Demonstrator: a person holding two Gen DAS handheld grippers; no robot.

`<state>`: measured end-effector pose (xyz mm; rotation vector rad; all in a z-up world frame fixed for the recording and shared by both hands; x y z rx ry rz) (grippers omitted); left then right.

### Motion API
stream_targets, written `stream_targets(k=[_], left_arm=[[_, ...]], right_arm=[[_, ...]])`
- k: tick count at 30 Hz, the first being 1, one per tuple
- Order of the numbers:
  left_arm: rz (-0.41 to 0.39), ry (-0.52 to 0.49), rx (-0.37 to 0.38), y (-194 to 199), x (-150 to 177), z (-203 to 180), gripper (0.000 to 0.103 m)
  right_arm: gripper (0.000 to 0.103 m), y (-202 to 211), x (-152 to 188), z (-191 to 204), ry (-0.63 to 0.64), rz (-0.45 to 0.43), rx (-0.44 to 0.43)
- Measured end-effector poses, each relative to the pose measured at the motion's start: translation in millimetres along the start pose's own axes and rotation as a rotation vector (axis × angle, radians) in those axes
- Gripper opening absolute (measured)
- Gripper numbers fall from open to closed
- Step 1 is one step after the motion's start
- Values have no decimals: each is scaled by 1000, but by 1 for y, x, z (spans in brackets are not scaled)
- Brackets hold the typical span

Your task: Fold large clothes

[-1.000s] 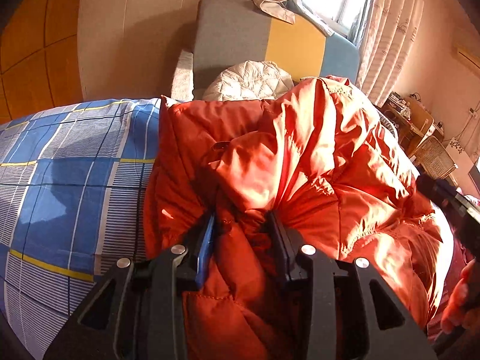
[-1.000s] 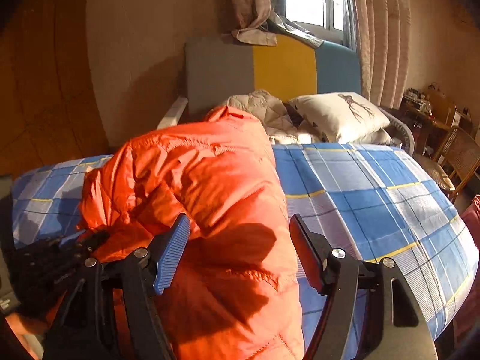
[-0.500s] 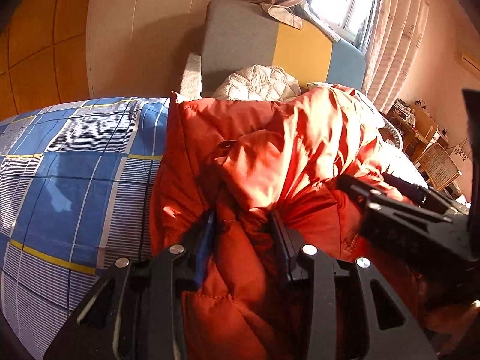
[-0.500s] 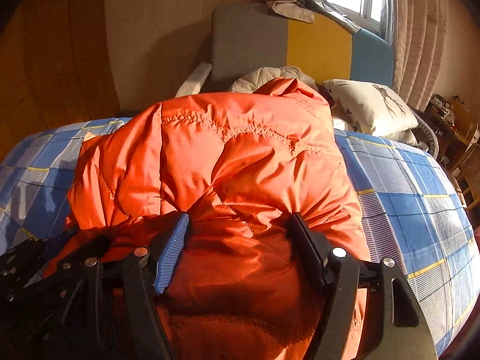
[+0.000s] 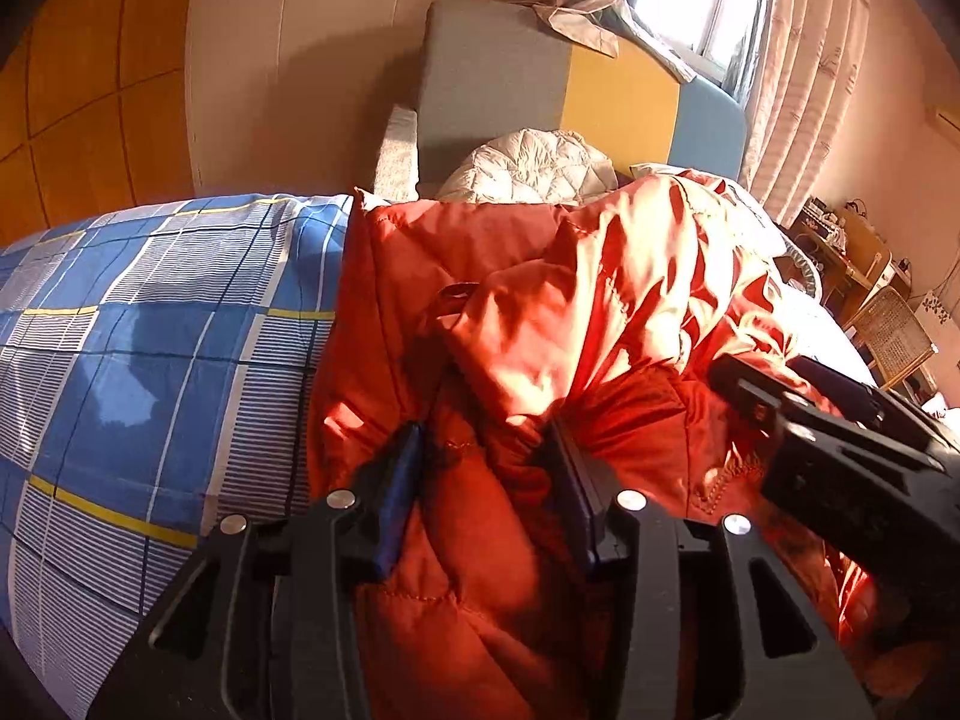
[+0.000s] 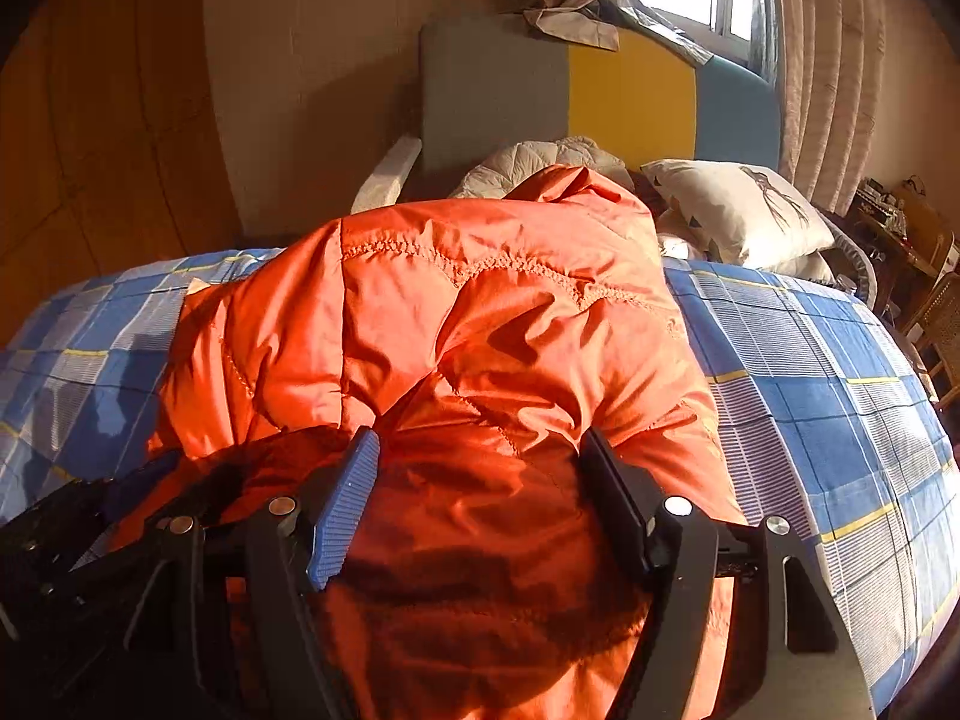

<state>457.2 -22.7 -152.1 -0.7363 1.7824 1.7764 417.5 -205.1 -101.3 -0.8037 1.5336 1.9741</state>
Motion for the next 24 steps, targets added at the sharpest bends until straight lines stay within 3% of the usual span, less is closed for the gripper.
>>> stream_targets(k=[10,20,24], left_arm=[[-26,20,-43,18,1,5,53],[-72,42,-93,51,13,15,76],[-91,51,-103,62,20,20,79]], right_arm=[[69,37,16,4,-9,-37,34],[87,59,38,1,-44,-53,47],[90,70,47,0,-63,-68,45]])
Point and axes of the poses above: each gripper's, at about its wrist camera, not at the fingertips, and y roughly against the way its jaws point, z to its left, x to its underside, the point moved 9 cm from there along -y, roughly the way its jaws point, and after that the axes turned 15 degrees about -x, right-handed, at the moved point
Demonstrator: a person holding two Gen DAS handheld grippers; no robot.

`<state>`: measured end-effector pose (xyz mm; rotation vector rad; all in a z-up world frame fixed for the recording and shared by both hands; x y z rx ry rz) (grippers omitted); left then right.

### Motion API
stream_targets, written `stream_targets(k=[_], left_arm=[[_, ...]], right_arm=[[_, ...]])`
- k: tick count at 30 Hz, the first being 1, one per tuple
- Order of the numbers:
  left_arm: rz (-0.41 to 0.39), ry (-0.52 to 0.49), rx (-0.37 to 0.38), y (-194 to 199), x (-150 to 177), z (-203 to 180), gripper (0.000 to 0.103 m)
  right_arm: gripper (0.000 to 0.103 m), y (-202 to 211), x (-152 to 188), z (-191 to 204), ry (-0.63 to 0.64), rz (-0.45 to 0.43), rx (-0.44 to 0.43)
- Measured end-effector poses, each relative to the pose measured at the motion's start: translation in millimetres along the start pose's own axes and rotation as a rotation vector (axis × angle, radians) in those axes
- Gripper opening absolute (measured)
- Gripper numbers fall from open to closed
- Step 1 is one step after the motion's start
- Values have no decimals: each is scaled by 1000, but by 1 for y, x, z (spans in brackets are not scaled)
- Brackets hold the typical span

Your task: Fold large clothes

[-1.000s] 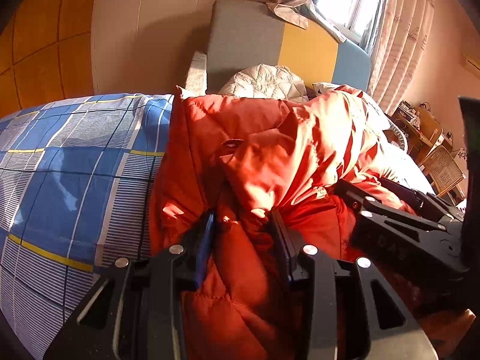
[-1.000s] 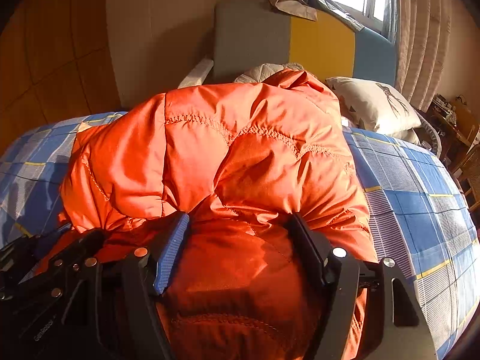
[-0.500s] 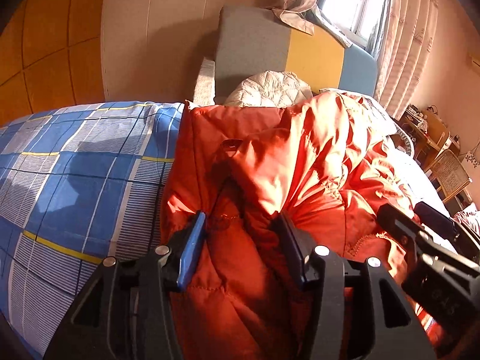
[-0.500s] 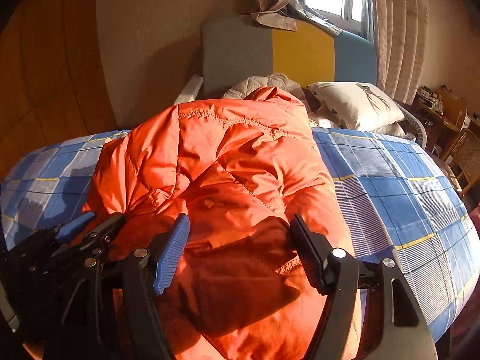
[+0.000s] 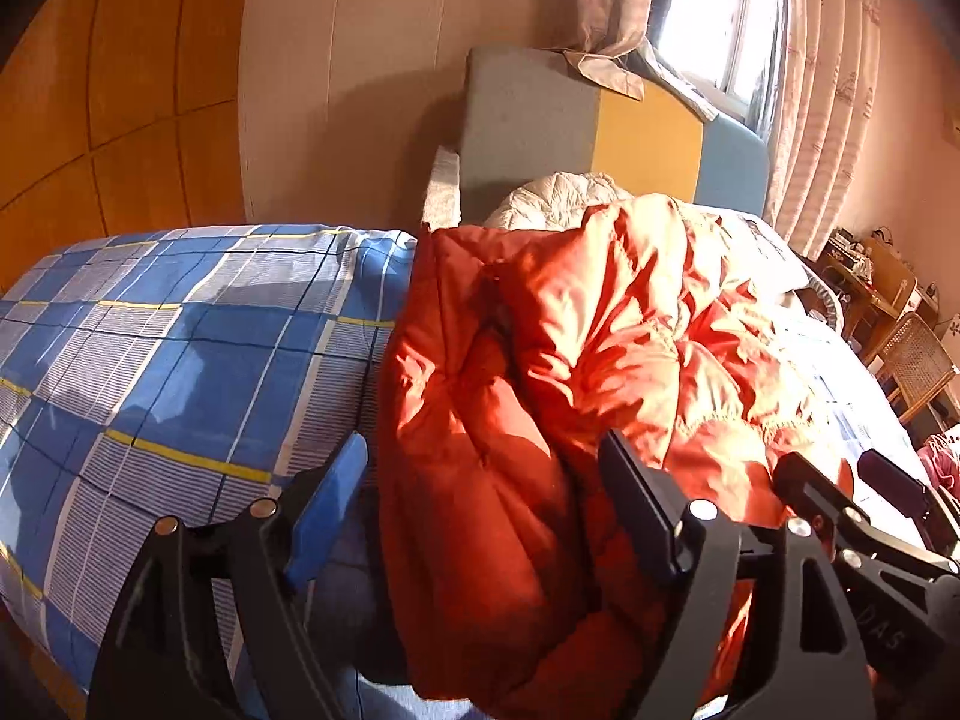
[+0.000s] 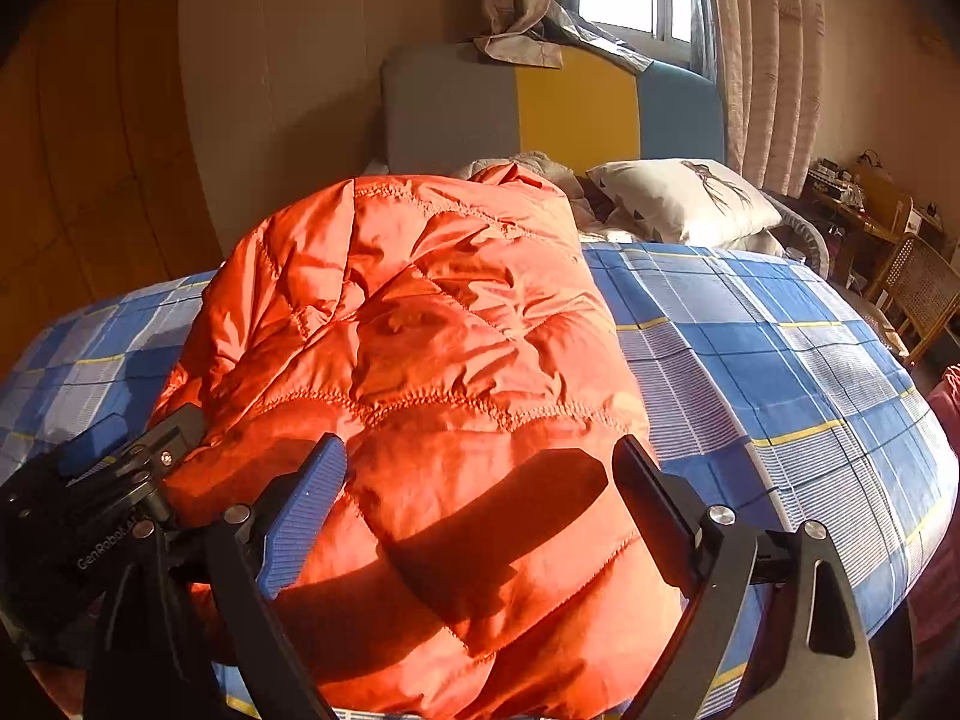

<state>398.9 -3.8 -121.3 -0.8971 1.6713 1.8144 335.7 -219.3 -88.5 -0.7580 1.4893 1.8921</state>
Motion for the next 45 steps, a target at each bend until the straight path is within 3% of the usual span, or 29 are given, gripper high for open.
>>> stream_targets(k=[21,27,31,45], left_arm=[[-55,15,-26,42,21,12,89],[-64,10,-36,56,31,17,97],[-78,9,-40,70,40,21,100],[-111,-22,-37,114,65,23,101]], right_arm=[[93,25,28,5,48,-7,10],[93,39,35,10,56,-14,13],[100,57,44,12,59,-21,15],[100,93,65,8,-1,-48,57]])
Point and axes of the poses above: each gripper's, at about its wrist camera, not at the fingertips, and y roughly against the way its jaws point, z to its left, x to its underside, the point moved 9 cm from there along -y, roughly the way its jaws point, and after that the axes turned 15 degrees about -x, right-handed, at the moved point
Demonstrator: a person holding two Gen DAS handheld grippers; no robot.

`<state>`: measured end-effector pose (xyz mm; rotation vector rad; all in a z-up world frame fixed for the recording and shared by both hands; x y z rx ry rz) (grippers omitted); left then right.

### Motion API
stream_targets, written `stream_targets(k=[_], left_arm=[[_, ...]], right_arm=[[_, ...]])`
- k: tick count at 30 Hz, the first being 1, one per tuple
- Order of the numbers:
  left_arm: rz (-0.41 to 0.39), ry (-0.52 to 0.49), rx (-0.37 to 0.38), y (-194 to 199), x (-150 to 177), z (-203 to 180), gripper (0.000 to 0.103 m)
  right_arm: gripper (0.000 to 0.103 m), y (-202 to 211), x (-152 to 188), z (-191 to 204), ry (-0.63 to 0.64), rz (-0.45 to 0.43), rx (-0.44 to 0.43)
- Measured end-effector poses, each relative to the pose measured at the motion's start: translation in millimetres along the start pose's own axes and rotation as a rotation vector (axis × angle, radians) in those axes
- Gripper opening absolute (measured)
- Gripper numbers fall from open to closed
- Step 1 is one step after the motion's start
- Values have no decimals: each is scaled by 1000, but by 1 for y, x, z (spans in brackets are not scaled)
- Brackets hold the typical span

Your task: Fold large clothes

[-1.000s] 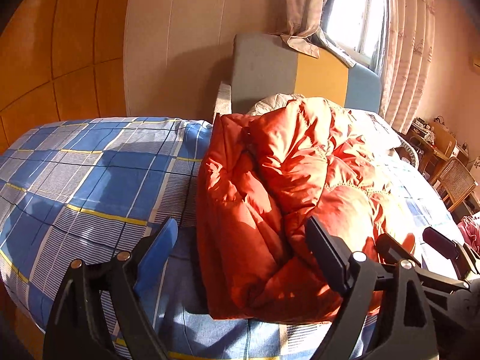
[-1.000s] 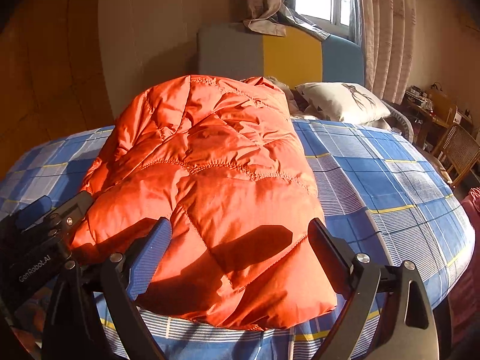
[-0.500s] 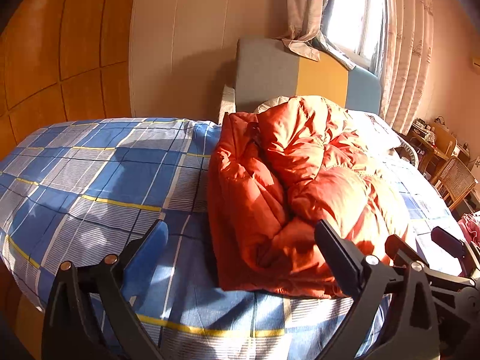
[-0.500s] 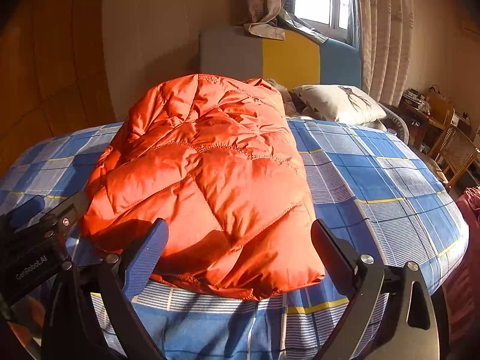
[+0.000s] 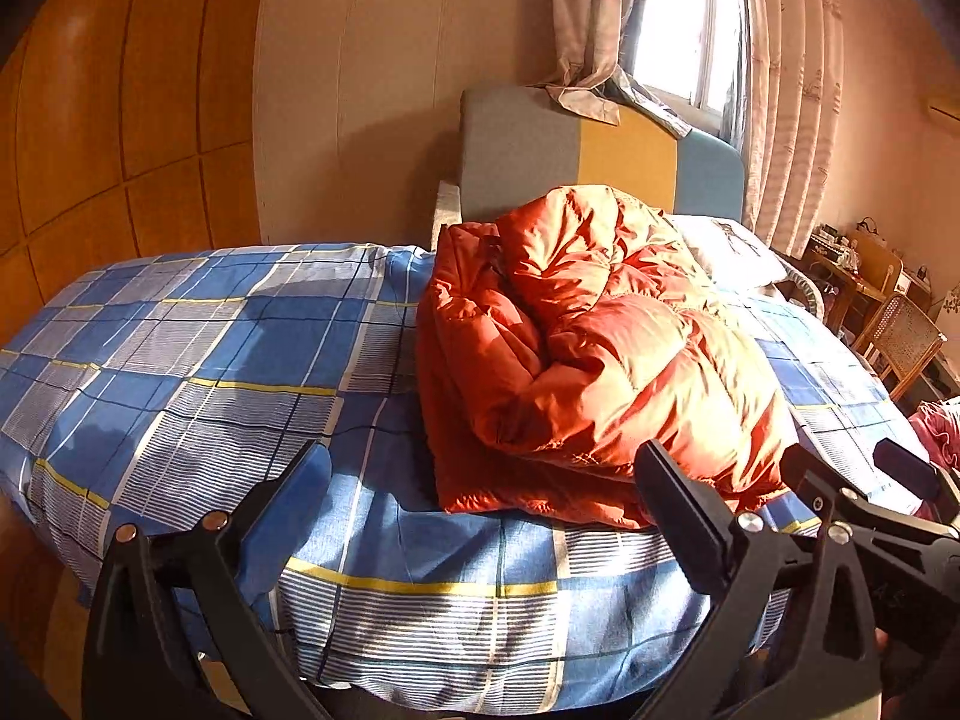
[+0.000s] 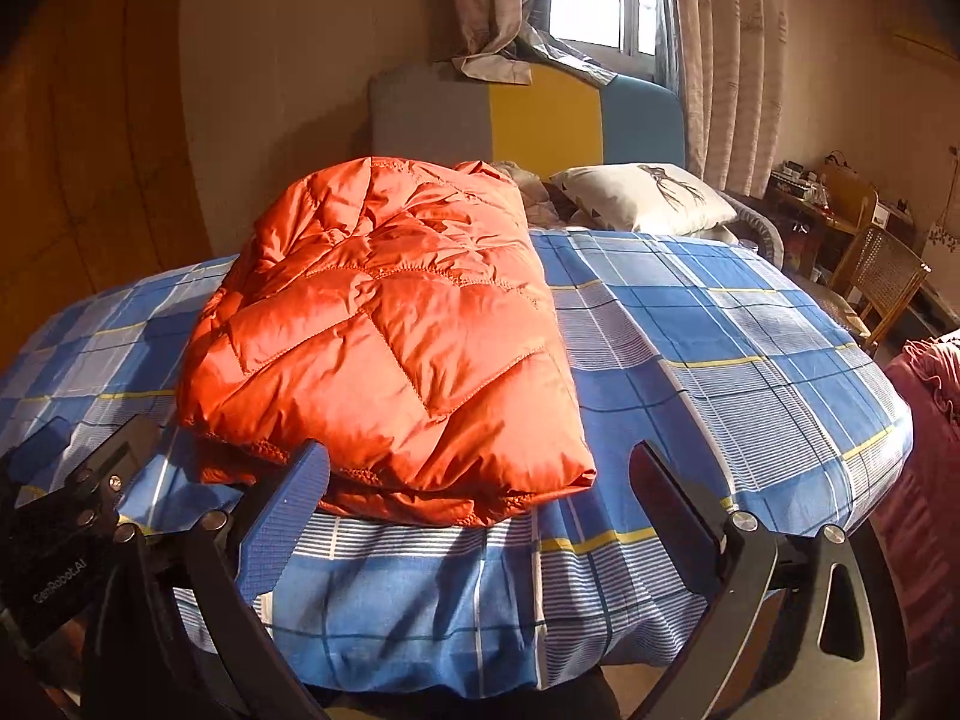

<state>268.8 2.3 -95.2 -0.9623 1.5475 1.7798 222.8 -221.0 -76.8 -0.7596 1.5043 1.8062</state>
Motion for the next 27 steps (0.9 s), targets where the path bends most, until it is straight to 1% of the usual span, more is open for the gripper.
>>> stream_targets(k=[3,8,10,12,13,17,20,27], left_arm=[[2,-25,-20,3,1,-4,101],[-4,-5,5,11,1,-8,101],[-1,-2,-21,12,0,-6,101],[2,-11,-57,13,0,-4,101],[-8,-17,-72,15,0,-3,101],[-26,-21,-102,22,2,1,101],[-31,-16,-107,27,3,3,101],[-31,3,-92,31,2,6,101]], right_arm=[[100,4,2,-2,5,-2,12],[100,9,1,-7,-16,-6,10],[100,11,0,-7,-21,-3,-1],[100,15,-2,-8,-20,-17,7],[100,17,-3,-7,-16,-23,8],[100,16,-1,-7,-22,-21,-3],[100,16,0,-6,-18,-21,-6],[100,20,-1,-1,11,-39,0]])
Point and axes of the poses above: each gripper's, at about its wrist camera, not at the fingertips, and y roughly against the way its jaws point, z to its left, x to its underside, the point moved 9 cm from there along -y, roughly the way its jaws point, and after that the axes turned 15 degrees about -x, right-handed, at the moved point
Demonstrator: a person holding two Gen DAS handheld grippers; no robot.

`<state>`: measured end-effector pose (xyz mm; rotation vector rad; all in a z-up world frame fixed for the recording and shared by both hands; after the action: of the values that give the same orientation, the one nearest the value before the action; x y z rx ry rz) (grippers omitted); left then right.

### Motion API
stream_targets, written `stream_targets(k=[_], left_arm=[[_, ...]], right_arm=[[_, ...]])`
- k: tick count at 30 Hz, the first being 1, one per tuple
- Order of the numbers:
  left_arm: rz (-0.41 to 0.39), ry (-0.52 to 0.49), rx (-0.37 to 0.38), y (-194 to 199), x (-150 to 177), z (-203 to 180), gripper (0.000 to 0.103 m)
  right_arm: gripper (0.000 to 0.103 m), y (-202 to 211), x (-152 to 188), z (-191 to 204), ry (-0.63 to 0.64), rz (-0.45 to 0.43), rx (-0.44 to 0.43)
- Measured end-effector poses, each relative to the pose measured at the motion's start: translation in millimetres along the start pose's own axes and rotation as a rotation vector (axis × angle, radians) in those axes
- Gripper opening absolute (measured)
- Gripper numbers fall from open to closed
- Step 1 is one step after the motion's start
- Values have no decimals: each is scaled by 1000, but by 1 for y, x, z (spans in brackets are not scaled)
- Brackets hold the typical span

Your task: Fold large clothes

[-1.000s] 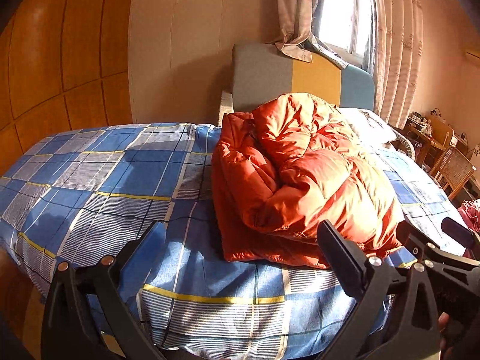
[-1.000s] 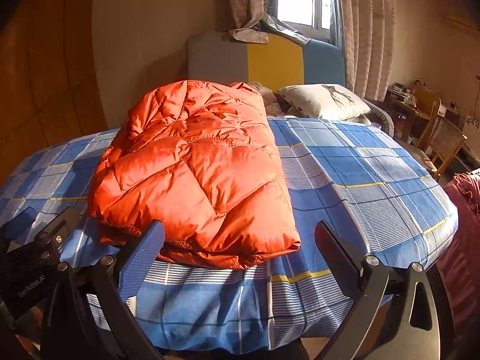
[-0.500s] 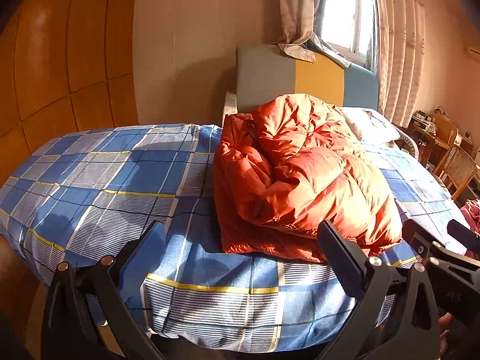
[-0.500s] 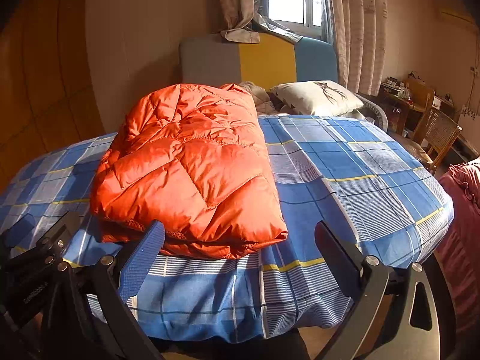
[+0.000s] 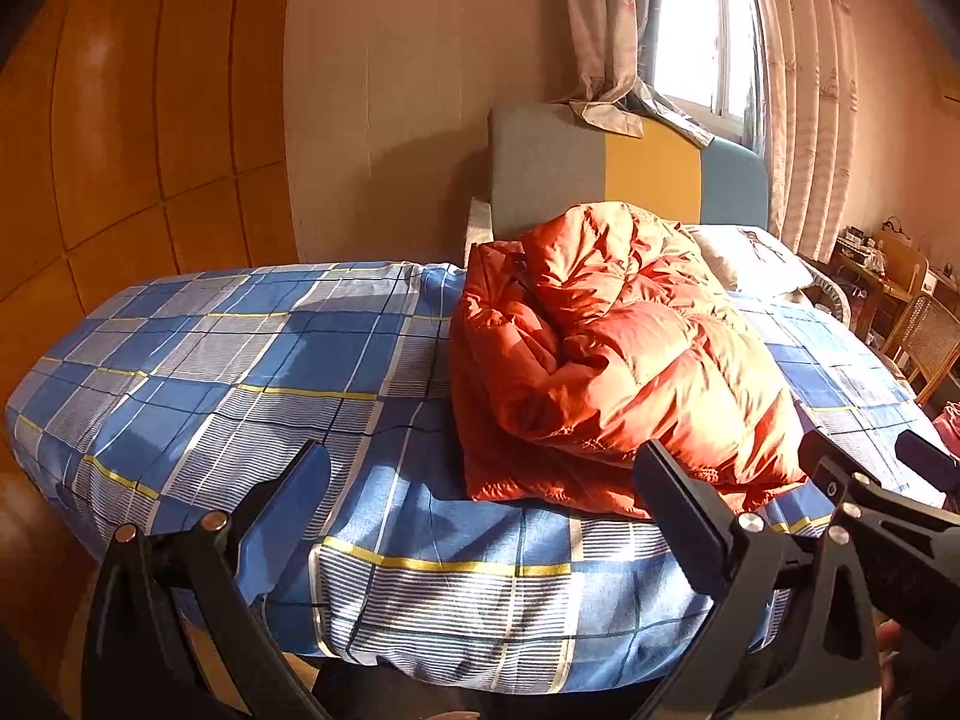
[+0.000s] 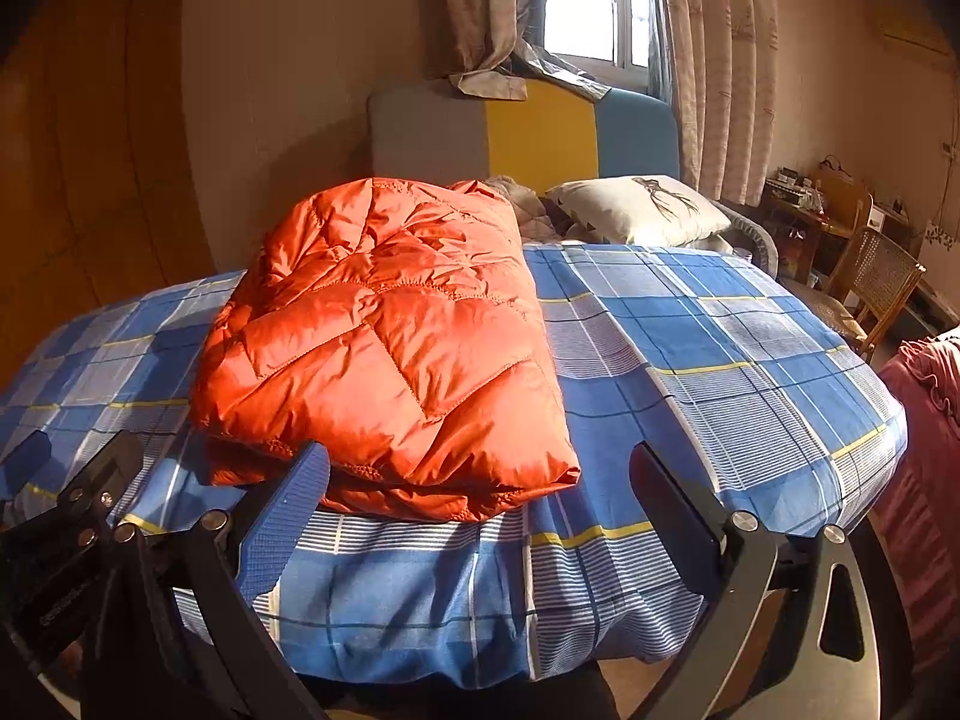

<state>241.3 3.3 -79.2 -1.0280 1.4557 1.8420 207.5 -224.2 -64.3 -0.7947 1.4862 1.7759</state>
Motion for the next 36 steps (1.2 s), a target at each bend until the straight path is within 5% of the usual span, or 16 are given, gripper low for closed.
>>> stream_targets(k=[36], left_arm=[[46,6,12,-10,6,1,101]], right_arm=[[100,-12,7,1,-14,19,2]])
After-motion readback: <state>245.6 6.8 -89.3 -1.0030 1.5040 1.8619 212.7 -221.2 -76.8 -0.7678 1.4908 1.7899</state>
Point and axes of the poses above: each gripper's, at about its wrist camera, not at the fingertips, and y roughly against the way its jaws point, z to its left, x to its underside, the point moved 9 cm from there along -y, roughly the way its jaws point, and after that the axes turned 15 degrees about -x, right-handed, at the moved point
